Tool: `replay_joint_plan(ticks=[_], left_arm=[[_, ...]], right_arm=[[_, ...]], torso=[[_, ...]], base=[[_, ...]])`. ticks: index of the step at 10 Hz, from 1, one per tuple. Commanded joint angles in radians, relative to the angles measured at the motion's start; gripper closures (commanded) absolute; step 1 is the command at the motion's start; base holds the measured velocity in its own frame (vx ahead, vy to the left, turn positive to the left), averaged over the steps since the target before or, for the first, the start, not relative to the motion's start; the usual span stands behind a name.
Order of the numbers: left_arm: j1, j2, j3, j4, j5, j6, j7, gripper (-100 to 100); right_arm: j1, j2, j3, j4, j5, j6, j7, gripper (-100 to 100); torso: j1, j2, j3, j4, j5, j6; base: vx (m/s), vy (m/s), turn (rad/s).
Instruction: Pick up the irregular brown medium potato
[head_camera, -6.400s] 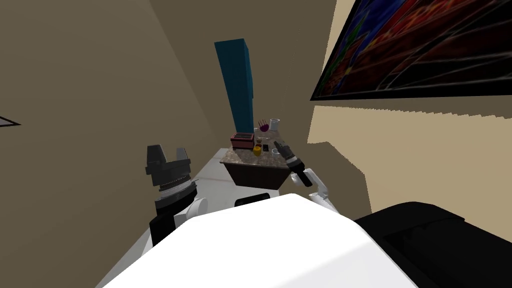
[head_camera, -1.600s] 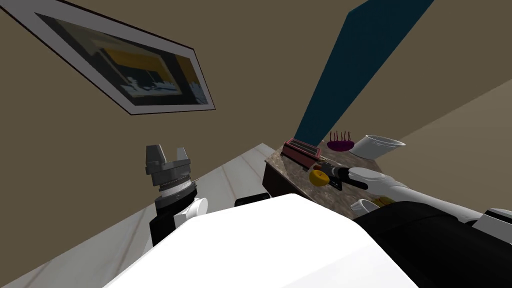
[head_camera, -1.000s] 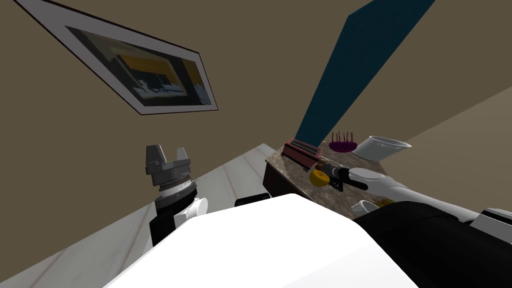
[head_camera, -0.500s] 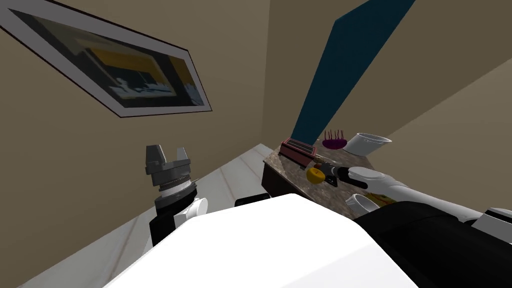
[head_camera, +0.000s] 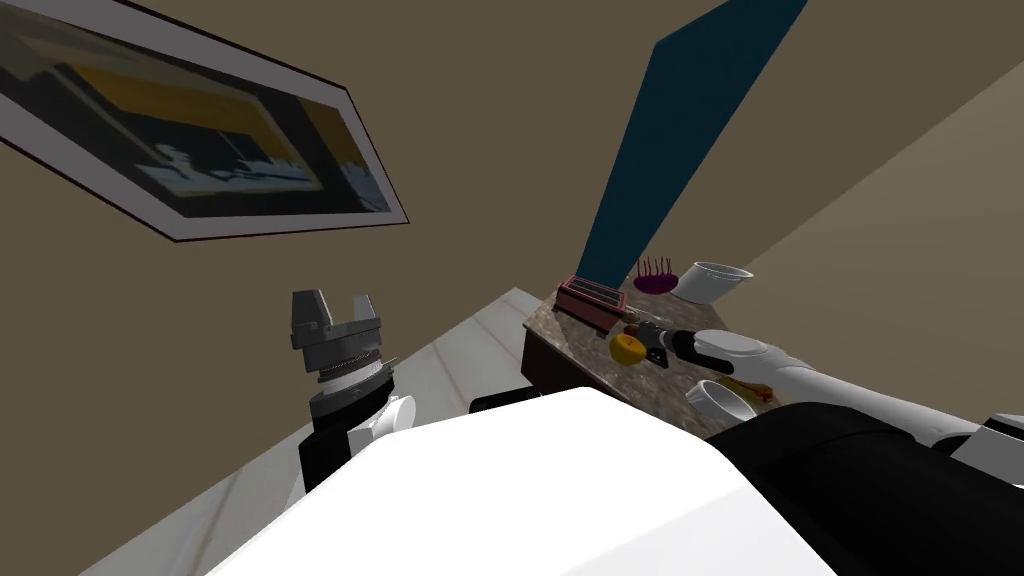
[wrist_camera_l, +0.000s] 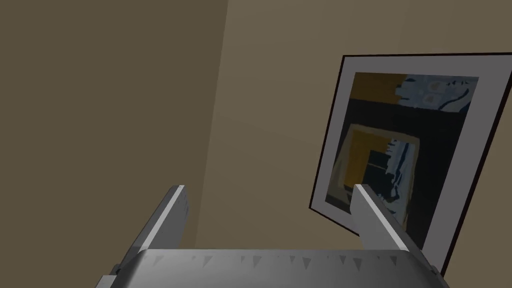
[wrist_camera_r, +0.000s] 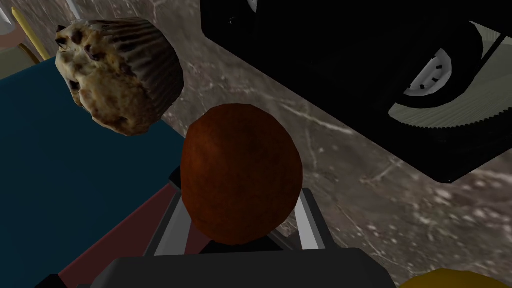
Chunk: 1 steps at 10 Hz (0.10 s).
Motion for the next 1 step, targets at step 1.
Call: replay_joint_plan(ticks=[1], left_arm=[[0.000, 0.000, 0.000, 0.000, 0.000, 0.000, 0.000, 0]], right_arm=[[0.000, 0.000, 0.000, 0.000, 0.000, 0.000, 0.000, 0]], torso=[[0.000, 0.000, 0.000, 0.000, 0.000, 0.000]], base=[[0.000, 0.000, 0.000]])
